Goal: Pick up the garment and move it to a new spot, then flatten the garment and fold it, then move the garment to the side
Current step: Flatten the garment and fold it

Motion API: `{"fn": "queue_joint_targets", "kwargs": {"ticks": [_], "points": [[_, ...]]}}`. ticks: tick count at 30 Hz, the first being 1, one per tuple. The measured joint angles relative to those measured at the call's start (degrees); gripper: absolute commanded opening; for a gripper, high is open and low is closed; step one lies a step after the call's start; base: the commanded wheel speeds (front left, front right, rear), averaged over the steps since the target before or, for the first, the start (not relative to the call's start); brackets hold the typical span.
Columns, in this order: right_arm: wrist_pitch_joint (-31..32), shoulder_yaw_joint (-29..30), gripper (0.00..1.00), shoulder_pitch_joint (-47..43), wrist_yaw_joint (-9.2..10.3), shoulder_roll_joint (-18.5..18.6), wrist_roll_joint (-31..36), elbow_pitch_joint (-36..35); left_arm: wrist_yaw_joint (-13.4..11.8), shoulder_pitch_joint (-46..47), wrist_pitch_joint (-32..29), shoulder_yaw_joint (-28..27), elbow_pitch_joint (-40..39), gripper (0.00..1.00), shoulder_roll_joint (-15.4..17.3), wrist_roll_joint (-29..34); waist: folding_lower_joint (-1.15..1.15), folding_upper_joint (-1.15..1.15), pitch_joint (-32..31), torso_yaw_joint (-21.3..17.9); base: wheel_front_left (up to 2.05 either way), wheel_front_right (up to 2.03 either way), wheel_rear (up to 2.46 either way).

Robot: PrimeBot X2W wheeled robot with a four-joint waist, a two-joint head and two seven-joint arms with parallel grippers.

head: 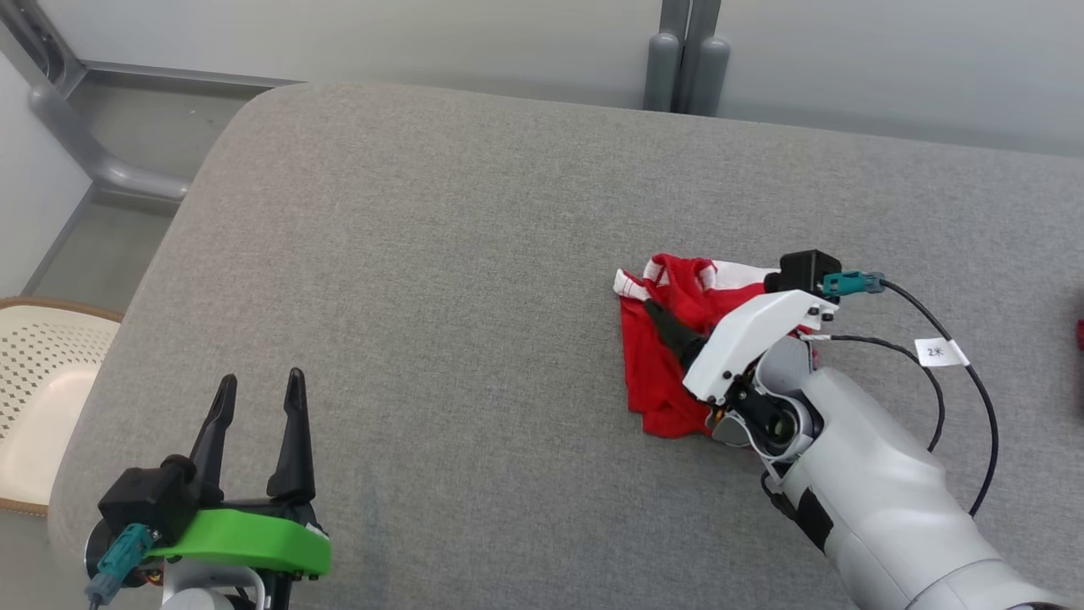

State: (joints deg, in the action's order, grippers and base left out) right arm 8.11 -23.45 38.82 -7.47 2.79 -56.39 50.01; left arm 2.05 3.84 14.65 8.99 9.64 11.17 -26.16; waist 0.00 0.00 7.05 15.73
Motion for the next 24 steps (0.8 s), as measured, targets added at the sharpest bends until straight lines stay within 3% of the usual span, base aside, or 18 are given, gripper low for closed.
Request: {"fn": "queue_joint_targets", "kwargs": {"ticks": [5, 12, 18, 24], "points": [[-3.39, -4.72, 1.00, 0.84, 0.00, -0.01, -2.55, -0.57, -0.11, -0.03, 0.04, -0.37, 0.01, 1.00, 0.04, -0.05, 0.00, 0.00, -0.58, -1.58, 0.00, 0.00, 0.00], [-6.88, -5.01, 1.00, 0.53, 0.00, 0.44, -3.64, -7.21, -0.44, -0.84, 0.08, -0.94, -0.56, 1.00, 0.23, -0.12, 0.00, 0.00, -1.59, -4.92, 0.00, 0.00, 0.00], [-8.78, -2.50, 1.00, -3.57, 0.00, 6.09, -3.77, -16.48, -0.77, -1.22, 0.12, -1.04, -1.26, 1.00, 0.46, -0.13, 0.00, 0.00, -2.41, -7.83, 0.00, 0.00, 0.00], [-12.02, -0.30, 1.00, -8.65, 0.00, 11.29, 0.84, -26.92, -1.14, -1.87, 0.12, -1.45, -2.05, 1.00, 1.15, -0.13, 0.00, 0.00, -3.12, -10.10, 0.00, 0.00, 0.00]]}}
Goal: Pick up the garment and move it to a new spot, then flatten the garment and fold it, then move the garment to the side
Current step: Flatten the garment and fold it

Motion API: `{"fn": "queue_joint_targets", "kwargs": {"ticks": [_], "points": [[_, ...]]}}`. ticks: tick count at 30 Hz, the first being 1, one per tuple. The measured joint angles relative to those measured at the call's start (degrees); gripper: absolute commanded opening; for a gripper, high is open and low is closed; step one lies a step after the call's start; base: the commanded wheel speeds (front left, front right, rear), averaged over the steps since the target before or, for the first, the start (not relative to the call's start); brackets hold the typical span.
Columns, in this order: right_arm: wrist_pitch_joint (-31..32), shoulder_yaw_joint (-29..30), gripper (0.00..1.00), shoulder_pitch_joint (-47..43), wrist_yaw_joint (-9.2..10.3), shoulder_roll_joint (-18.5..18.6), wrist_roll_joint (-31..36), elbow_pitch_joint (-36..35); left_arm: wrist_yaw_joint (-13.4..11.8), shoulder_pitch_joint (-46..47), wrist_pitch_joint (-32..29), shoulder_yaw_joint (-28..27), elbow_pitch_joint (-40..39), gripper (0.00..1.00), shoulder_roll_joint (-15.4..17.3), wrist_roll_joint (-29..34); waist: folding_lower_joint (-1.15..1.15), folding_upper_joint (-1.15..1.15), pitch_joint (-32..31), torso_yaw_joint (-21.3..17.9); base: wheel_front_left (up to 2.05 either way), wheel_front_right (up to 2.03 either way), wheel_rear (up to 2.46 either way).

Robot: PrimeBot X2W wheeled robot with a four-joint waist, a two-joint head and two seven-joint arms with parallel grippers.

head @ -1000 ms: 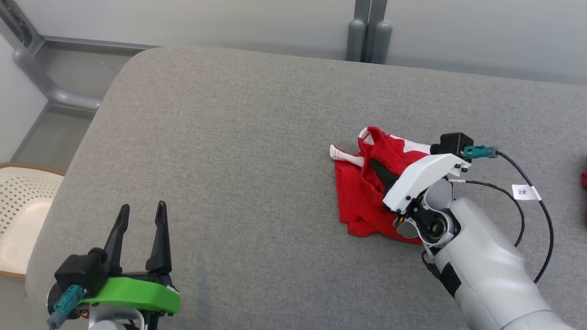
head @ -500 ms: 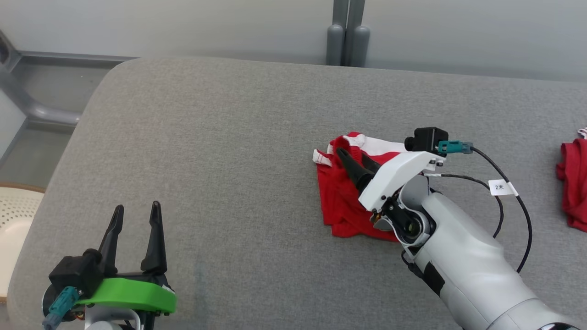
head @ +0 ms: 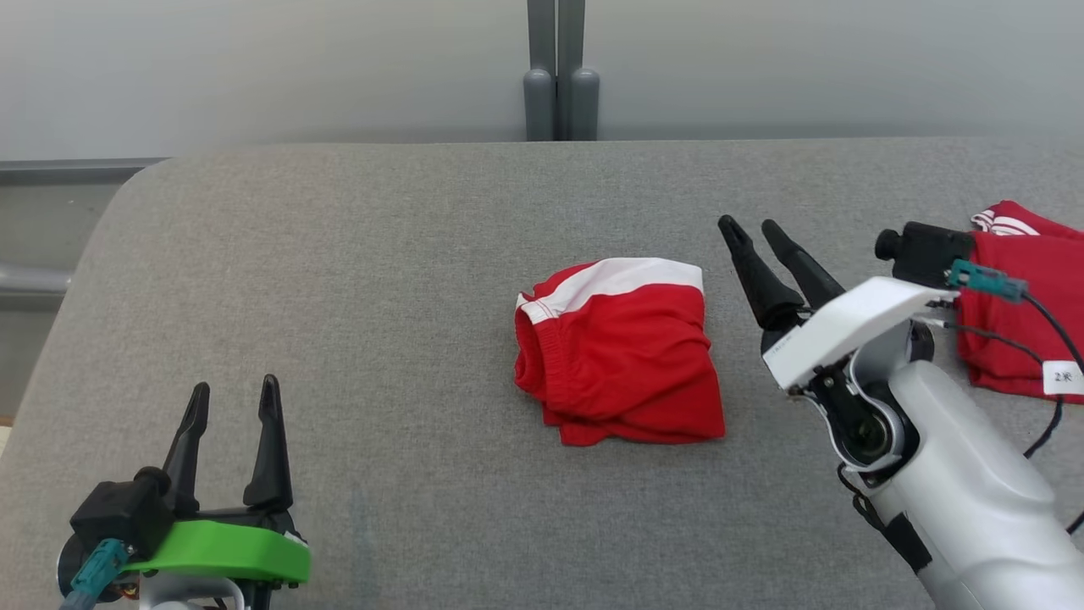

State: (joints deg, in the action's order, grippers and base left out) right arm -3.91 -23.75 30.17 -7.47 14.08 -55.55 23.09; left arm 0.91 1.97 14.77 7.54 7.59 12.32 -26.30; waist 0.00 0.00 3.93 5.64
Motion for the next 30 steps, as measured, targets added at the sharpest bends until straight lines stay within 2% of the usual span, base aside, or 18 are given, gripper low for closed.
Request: {"fn": "queue_joint_targets", "kwargs": {"ticks": [4, 9, 16, 20, 24, 30], "points": [[-2.07, 1.23, 1.00, -4.21, -0.01, 1.99, 4.44, -5.97, -0.41, -0.26, 0.01, -0.59, -0.85, 1.00, 0.43, 0.00, 0.00, 0.00, -0.46, -1.08, 0.00, 0.00, 0.00], [-6.45, 6.83, 1.00, -10.03, -0.01, 2.34, 12.15, -11.23, -0.92, -0.88, 0.02, -1.19, -2.02, 1.00, 0.89, 0.15, 0.00, 0.00, -1.00, -2.47, 0.00, 0.00, 0.00], [-9.37, 15.19, 1.00, -18.47, 0.00, -1.27, 23.99, -15.85, -1.42, -2.21, 0.03, -1.68, -2.96, 1.00, 1.20, 0.22, 0.00, 0.00, -2.27, -3.98, 0.00, 0.00, 0.00], [-9.91, 18.05, 1.00, -22.43, -0.01, -2.63, 30.67, -17.24, -1.49, -3.28, 0.03, -1.88, -3.08, 1.00, 1.24, 0.27, 0.00, 0.00, -3.19, -4.50, 0.00, 0.00, 0.00], [-10.22, 19.71, 1.00, -24.70, -0.01, -3.94, 35.30, -17.91, -1.75, -3.76, 0.19, -1.89, -3.48, 1.00, 1.13, 0.74, 0.00, 0.00, -3.46, -4.76, 0.00, 0.00, 0.00], [-10.32, 20.87, 1.00, -25.36, -0.01, -5.56, 37.55, -18.66, -1.75, -3.98, 0.20, -1.90, -3.49, 1.00, 0.99, 1.25, 0.00, 0.00, -3.00, -4.65, 0.00, 0.00, 0.00]]}}
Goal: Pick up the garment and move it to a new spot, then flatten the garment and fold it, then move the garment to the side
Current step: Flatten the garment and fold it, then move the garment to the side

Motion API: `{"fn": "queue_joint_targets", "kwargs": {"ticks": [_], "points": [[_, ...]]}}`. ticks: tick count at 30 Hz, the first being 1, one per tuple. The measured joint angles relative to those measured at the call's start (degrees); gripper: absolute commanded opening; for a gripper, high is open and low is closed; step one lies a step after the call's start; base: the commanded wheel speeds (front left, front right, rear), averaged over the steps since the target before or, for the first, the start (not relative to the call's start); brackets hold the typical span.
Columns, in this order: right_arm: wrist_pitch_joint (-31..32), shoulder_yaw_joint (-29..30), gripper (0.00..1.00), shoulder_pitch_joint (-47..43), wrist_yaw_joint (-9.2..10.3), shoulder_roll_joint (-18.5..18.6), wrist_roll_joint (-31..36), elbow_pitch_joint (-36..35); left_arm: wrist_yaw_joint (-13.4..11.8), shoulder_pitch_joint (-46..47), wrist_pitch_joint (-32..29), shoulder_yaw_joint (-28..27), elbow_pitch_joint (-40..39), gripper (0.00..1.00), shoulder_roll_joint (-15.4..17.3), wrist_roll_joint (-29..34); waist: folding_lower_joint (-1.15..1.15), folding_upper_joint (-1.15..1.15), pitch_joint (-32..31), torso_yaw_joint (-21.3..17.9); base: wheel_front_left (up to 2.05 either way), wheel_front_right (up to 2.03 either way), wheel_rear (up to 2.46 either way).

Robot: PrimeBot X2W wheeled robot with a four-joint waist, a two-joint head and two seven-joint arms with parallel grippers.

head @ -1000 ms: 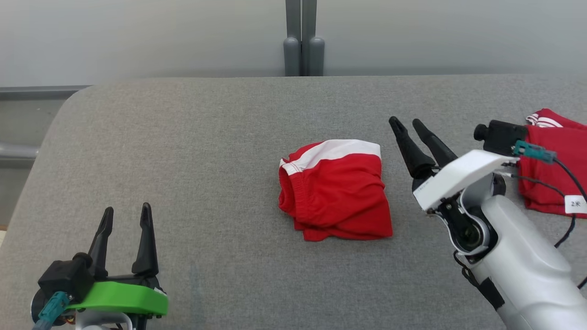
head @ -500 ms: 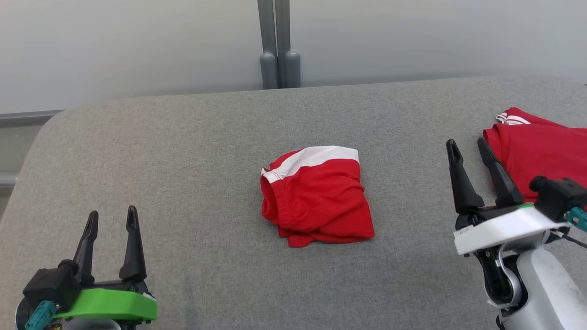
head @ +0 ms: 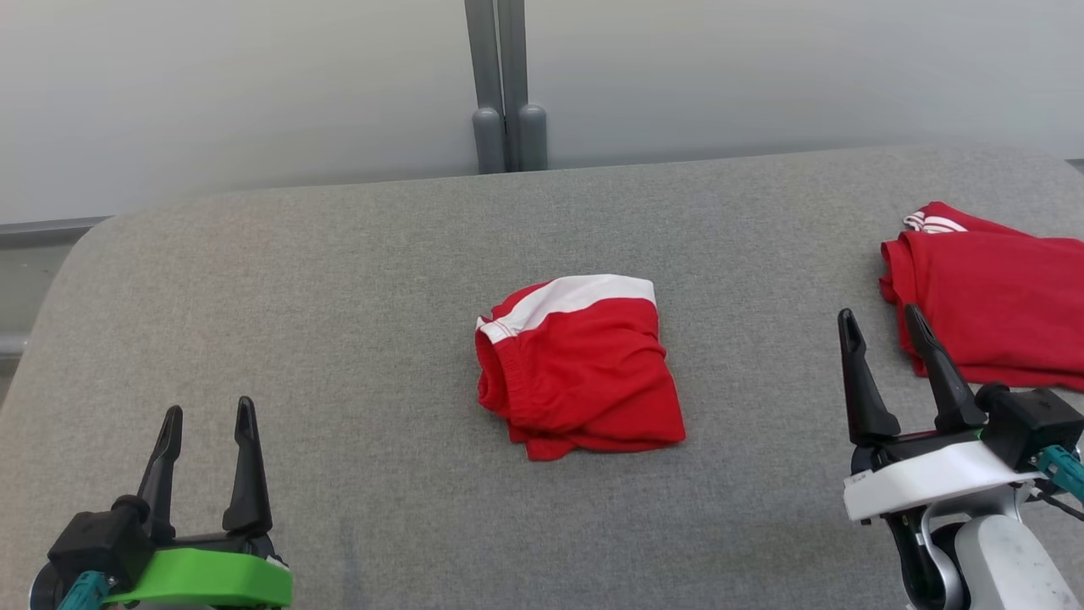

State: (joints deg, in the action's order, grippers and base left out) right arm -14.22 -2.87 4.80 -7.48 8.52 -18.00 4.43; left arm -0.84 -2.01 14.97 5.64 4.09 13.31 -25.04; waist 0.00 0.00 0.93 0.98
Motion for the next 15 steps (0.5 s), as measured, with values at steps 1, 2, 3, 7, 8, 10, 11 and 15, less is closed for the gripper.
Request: {"fn": "queue_joint_targets", "kwargs": {"ticks": [1, 2, 3, 7, 8, 10, 11, 15], "points": [[0.00, 0.13, 1.00, 0.00, 0.00, -0.11, 0.16, -0.11, 0.02, 0.00, 0.00, -0.02, 0.03, 1.00, -0.01, 0.09, 0.00, 0.00, 0.04, 0.02, 0.00, 0.00, 0.00], [0.00, 0.30, 1.00, 0.00, 0.00, -0.22, 0.27, -0.16, 0.07, -0.01, 0.00, -0.05, 0.09, 1.00, -0.03, 0.14, 0.00, 0.00, 0.06, 0.05, 0.00, 0.00, 0.00], [0.01, 0.47, 1.00, 0.00, 0.00, -0.26, 0.59, -0.16, 0.14, -0.01, 0.00, -0.09, 0.16, 1.00, -0.04, 0.15, 0.00, 0.00, 0.05, 0.07, 0.00, 0.00, 0.00], [0.55, 1.02, 1.00, 0.00, 0.00, -0.38, 1.23, -0.15, 0.33, -0.01, 0.00, -0.26, 0.31, 1.00, -0.19, 0.55, 0.00, 0.00, -0.09, 0.17, 0.00, 0.00, 0.00], [0.63, 1.04, 1.00, 0.01, 0.00, -0.45, 1.34, -0.15, 0.37, -0.01, 0.00, -0.32, 0.33, 1.00, -0.23, 0.59, 0.00, 0.00, -0.12, 0.18, 0.00, 0.00, 0.00], [1.04, 1.04, 1.00, 0.01, 0.00, -0.48, 1.55, -0.16, 0.53, -0.01, 0.00, -0.41, 0.36, 1.00, -0.44, 0.87, 0.00, 0.00, -0.15, 0.16, 0.00, 0.00, 0.00], [1.08, 1.04, 1.00, 0.02, 0.00, -0.49, 1.59, -0.16, 0.60, -0.01, 0.00, -0.42, 0.38, 1.00, -0.51, 0.91, 0.00, 0.00, -0.14, 0.15, 0.00, 0.00, 0.00], [2.09, 0.76, 1.00, 0.04, 0.00, -0.56, 1.59, -0.11, 0.86, -0.01, 0.01, -0.54, 0.44, 1.00, -0.86, 0.99, 0.00, 0.00, 0.01, 0.07, 0.00, 0.00, 0.00]]}}
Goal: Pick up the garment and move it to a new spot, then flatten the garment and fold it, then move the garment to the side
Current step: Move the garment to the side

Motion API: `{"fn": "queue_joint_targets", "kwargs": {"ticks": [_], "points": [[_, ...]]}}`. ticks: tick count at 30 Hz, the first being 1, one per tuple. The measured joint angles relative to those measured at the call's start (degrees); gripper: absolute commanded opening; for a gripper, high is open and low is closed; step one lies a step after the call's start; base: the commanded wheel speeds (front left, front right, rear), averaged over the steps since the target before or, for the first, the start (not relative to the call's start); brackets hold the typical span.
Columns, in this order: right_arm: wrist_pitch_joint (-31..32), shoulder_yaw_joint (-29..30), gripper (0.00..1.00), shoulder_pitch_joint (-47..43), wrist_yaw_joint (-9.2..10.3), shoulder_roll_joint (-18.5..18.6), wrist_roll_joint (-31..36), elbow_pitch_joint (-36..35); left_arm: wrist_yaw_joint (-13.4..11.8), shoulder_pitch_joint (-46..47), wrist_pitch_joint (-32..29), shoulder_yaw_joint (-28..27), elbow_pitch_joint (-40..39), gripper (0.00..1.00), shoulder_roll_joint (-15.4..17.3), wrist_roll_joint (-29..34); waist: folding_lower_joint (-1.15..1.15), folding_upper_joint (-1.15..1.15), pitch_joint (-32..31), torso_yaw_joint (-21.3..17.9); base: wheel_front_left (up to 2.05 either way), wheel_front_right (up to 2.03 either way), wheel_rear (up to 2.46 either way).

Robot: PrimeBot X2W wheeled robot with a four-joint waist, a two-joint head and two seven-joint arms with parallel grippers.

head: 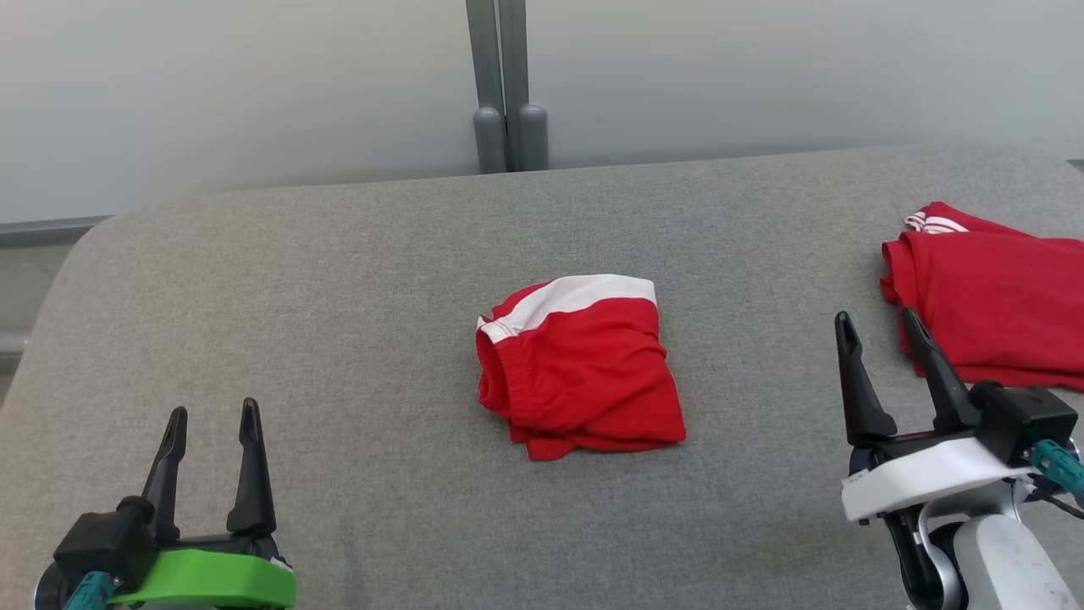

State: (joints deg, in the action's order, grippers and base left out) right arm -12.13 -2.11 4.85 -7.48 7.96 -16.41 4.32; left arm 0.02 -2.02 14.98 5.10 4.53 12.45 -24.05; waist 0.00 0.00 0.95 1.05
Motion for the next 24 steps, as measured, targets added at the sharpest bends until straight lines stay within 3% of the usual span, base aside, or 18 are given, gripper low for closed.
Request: {"fn": "queue_joint_targets", "kwargs": {"ticks": [10, 24], "points": [[4.44, -2.44, 1.00, 1.98, 0.00, -0.46, -1.32, 4.43, 1.08, 0.68, 0.05, 0.71, 0.77, 1.00, -0.90, 0.49, 0.00, 0.00, 0.66, 1.37, 0.00, 0.00, 0.00], [15.70, -3.41, 1.00, 16.06, 0.00, -2.42, -3.86, 21.91, 2.52, 1.90, 0.07, 1.63, 2.30, 1.00, -3.09, 1.58, 0.00, 0.00, 0.99, 9.25, 0.00, 0.00, 0.00]]}}
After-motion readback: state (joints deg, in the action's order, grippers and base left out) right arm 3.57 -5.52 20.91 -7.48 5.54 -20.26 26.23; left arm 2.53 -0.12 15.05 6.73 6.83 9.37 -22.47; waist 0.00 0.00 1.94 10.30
